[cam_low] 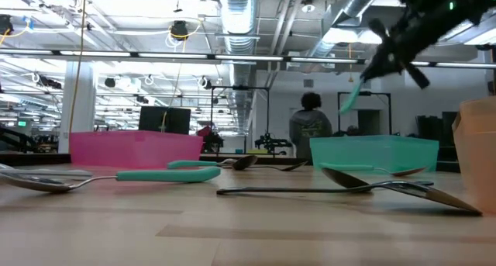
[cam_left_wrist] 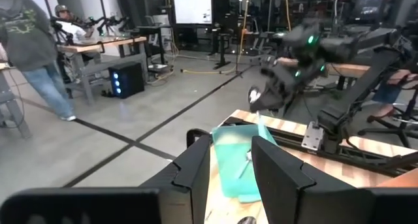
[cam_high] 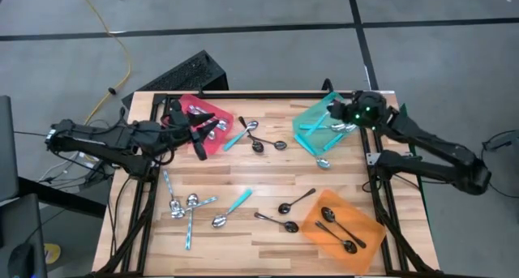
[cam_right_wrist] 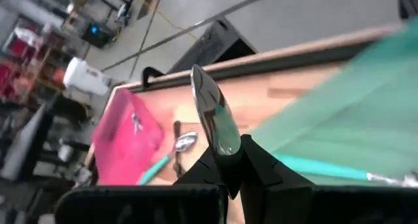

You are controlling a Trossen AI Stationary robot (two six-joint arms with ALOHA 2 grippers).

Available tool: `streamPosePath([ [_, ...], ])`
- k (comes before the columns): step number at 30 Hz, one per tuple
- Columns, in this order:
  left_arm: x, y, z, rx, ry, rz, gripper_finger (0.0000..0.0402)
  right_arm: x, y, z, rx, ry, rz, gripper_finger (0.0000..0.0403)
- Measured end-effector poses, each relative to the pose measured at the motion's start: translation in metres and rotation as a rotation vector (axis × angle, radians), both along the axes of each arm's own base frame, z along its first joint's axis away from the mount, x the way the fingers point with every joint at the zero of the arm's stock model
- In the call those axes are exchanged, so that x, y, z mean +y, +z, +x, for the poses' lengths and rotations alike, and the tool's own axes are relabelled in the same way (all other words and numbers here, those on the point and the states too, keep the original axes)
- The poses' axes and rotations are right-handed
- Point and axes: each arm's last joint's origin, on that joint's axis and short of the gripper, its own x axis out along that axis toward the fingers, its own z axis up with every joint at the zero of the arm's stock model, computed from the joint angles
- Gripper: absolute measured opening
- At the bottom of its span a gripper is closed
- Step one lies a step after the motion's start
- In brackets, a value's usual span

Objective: Sort silverware by color (type)
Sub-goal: Put the blue spoon into the blue bin

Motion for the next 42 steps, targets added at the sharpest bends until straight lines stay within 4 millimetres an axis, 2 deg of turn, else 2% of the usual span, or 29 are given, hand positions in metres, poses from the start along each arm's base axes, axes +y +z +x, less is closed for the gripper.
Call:
streamPosePath([
  [4,-0.001,0.002,-0.004,-0.013,-0.012,-0.002,0.0100,-0.004,-0.032,-0.003,-0.053,-0.056,0.068,0.0034],
  [7,-0.001,0.009,-0.015,-0.065,-0.018,-0.013,0.0100,-0.005,-0.045,-0.007,-0.044,-0.078,0.106,0.0034],
  [15,0.005,0.023,-0.047,-0.147,-0.006,-0.024,0.0100,-0.011,-0.047,-0.011,-0.034,-0.133,0.110,0.0034],
  [19,0.007,0.022,-0.055,-0.140,0.008,-0.024,0.0100,-0.018,-0.053,-0.014,0.008,-0.196,0.127,0.0034],
  [25,0.007,0.020,-0.057,-0.107,0.011,-0.020,0.0100,-0.028,-0.059,-0.017,0.028,-0.266,0.161,0.0034],
  [42,0.008,0.017,-0.057,-0.078,0.039,-0.013,0.0100,-0.042,-0.088,-0.008,0.120,-0.357,0.311,0.0034],
])
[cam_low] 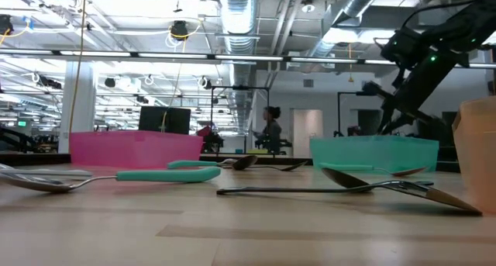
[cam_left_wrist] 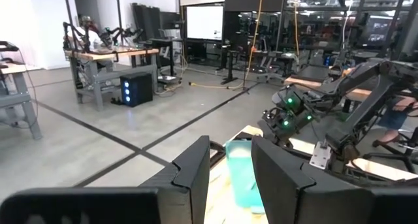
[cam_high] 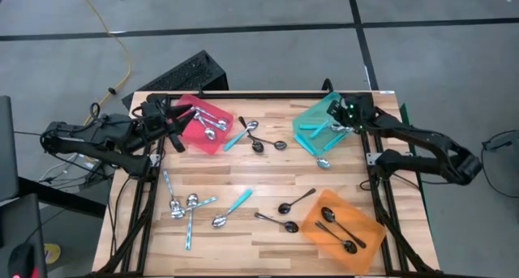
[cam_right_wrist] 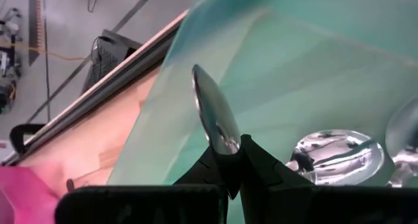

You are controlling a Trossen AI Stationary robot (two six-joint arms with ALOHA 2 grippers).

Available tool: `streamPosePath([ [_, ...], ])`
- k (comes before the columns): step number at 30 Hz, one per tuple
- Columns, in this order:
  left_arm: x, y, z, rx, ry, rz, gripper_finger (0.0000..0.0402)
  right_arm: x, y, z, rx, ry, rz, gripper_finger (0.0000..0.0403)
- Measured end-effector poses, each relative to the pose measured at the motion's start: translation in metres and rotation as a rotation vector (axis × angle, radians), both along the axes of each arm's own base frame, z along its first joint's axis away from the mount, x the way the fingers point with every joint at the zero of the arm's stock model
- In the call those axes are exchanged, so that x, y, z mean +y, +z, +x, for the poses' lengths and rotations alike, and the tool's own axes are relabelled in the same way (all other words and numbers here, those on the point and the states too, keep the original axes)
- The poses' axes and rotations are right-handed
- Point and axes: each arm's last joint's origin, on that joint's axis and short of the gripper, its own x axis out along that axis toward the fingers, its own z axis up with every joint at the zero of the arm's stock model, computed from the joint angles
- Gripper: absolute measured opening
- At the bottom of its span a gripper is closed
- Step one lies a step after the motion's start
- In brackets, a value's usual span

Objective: Sort silverware by color (type)
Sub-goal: Put the blue spoon into the blue bin

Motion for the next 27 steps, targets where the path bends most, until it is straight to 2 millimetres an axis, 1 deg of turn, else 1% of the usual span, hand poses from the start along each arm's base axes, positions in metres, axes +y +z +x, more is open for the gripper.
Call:
streamPosePath([
  [9,0.000,-0.002,0.000,0.026,0.001,0.004,0.0100,-0.001,-0.010,-0.001,0.036,-0.116,0.070,0.0038],
  [17,0.001,-0.002,-0.001,0.027,0.057,0.007,0.0100,-0.001,-0.014,-0.004,0.072,-0.131,0.094,0.0044],
  [21,0.002,-0.002,-0.002,0.027,0.082,0.009,0.0100,0.001,-0.017,-0.007,0.080,-0.179,0.133,0.0043],
  [27,0.002,-0.002,-0.002,0.027,0.086,0.009,0.0100,0.002,-0.018,-0.009,0.106,-0.221,0.143,0.0043],
])
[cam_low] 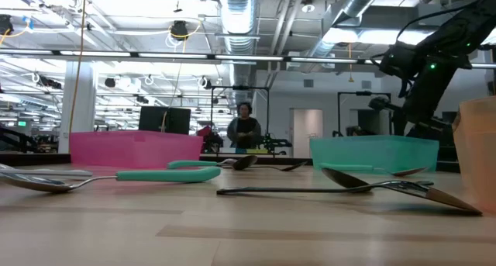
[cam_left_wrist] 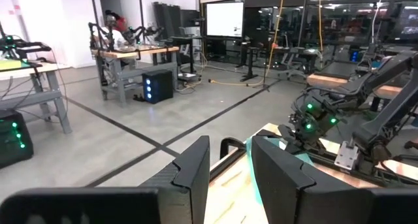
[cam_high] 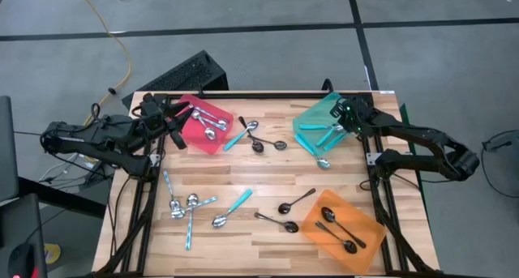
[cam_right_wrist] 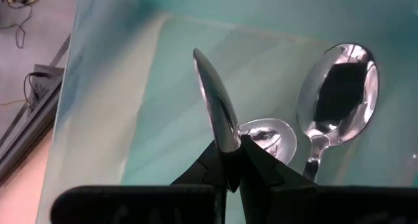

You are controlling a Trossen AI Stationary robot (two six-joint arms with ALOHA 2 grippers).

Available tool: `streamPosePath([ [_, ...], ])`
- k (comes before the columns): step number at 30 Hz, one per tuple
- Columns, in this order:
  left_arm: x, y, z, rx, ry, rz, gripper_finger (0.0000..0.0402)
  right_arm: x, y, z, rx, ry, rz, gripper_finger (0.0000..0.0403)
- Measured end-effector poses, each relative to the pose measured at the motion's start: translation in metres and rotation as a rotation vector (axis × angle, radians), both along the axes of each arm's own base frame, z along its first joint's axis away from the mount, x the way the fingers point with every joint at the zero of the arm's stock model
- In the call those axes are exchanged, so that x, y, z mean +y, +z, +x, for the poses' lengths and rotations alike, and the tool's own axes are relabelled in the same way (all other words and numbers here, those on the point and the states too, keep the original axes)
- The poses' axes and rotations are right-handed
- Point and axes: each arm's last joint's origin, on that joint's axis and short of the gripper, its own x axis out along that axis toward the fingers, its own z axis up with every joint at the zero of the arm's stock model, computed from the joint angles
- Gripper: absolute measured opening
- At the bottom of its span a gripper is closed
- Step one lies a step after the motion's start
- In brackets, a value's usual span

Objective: Sort silverware by color (type)
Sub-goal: Put the blue spoon into the blue bin

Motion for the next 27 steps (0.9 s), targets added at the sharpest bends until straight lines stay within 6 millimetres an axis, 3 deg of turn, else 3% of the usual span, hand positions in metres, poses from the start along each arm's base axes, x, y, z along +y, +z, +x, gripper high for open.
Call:
streamPosePath([
  [12,0.000,-0.002,-0.001,0.040,-0.002,0.022,0.0100,0.000,-0.006,-0.001,0.022,-0.091,0.029,0.0043],
  [27,0.000,-0.006,-0.001,0.087,-0.003,0.032,0.0100,-0.018,-0.012,0.013,0.063,-0.094,0.046,0.0043],
])
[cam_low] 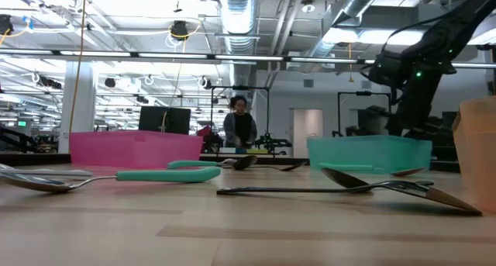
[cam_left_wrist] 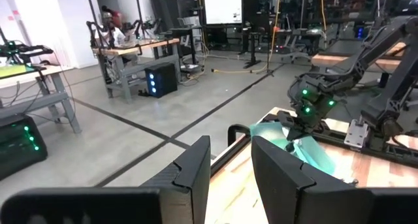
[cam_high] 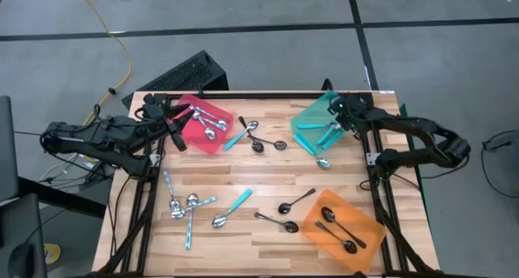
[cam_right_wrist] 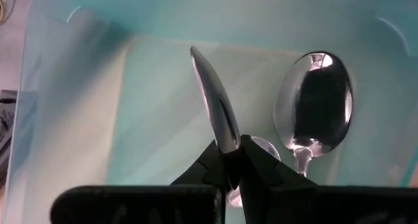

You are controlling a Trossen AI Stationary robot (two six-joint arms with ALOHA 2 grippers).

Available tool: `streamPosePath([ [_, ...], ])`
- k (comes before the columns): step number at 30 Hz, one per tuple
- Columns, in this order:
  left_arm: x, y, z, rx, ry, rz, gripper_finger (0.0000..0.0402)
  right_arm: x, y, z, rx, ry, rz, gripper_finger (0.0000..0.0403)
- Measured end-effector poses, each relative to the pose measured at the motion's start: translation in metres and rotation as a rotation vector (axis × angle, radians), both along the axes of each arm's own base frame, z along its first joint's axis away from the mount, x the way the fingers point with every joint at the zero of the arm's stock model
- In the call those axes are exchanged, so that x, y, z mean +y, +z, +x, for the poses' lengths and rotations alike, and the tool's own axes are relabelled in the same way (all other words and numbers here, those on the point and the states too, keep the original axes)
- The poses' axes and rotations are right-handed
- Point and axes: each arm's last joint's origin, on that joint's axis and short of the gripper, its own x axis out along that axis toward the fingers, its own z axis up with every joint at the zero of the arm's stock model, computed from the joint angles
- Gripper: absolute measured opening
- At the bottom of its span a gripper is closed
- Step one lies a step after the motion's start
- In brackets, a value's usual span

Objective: Sort silverware by color (type)
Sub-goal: Put the blue spoon into the blue bin

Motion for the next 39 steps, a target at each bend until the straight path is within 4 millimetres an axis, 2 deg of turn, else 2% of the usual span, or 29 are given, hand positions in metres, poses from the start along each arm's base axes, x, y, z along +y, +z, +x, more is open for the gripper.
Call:
streamPosePath([
  [7,0.000,0.000,0.000,-0.004,0.000,-0.004,0.0100,0.000,-0.002,0.002,0.042,0.025,0.043,0.0046],
  [15,0.000,0.000,0.000,-0.008,-0.017,-0.011,0.0100,0.004,-0.006,-0.002,0.101,0.058,0.092,0.0075],
  [27,0.000,0.000,0.000,-0.009,-0.016,-0.011,0.0100,0.003,-0.005,0.000,0.074,0.069,0.079,0.0120],
  [35,0.000,0.000,0.000,-0.008,-0.015,-0.010,0.0100,-0.004,0.001,0.007,0.002,0.125,0.025,0.0159],
  [39,0.000,0.000,0.000,-0.004,-0.015,-0.009,0.0100,-0.009,0.010,0.011,-0.003,0.140,0.003,0.0172],
])
